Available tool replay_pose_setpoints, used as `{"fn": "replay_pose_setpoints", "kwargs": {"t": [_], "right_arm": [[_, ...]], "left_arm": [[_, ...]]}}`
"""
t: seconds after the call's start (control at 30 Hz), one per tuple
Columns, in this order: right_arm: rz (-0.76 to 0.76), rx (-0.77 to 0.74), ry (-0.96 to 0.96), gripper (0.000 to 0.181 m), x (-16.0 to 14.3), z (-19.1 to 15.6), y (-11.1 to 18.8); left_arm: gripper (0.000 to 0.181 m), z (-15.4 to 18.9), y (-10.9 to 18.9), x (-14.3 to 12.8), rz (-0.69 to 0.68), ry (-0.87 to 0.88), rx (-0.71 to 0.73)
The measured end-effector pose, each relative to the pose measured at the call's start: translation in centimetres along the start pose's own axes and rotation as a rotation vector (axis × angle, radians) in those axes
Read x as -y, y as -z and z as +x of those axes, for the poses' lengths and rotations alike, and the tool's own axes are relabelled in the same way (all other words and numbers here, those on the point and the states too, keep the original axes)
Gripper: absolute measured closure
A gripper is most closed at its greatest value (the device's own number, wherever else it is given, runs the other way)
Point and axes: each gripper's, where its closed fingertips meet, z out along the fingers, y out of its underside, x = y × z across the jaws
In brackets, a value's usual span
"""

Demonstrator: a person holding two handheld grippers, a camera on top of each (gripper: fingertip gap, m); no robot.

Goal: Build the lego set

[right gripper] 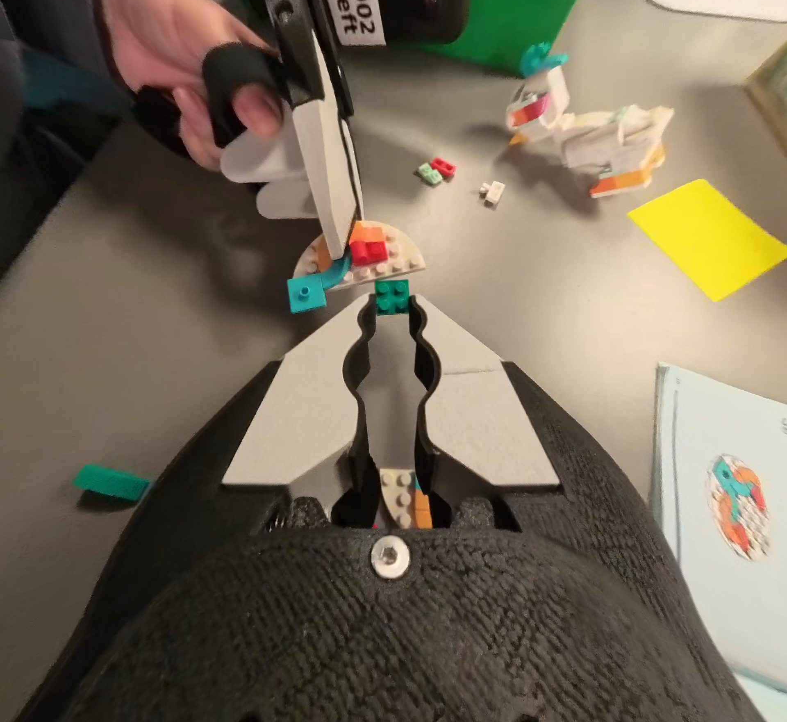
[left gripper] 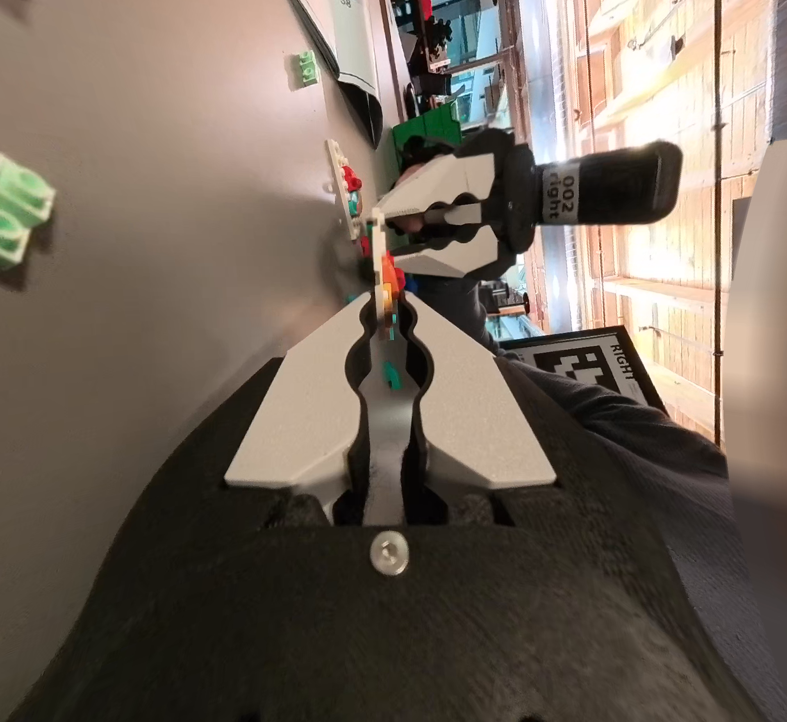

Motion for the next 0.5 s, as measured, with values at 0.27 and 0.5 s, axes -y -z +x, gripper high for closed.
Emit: {"fn": "replay_pose_setpoints", "kwargs": {"t": [0.27, 0.5], "right_arm": [[0.046, -0.078, 0.086, 0.168, 0.6, -0.2, 1.3], [-0.035, -0.079, 0.139, 0.168, 0.0, -0.6, 0.9]], "left_arm": [[0.174, -0.2, -0.9, -0.3, -0.031, -0.055, 0.042], [0.174, -0.1, -1.2, -0.9, -0.074, -0.077, 0.049]]}}
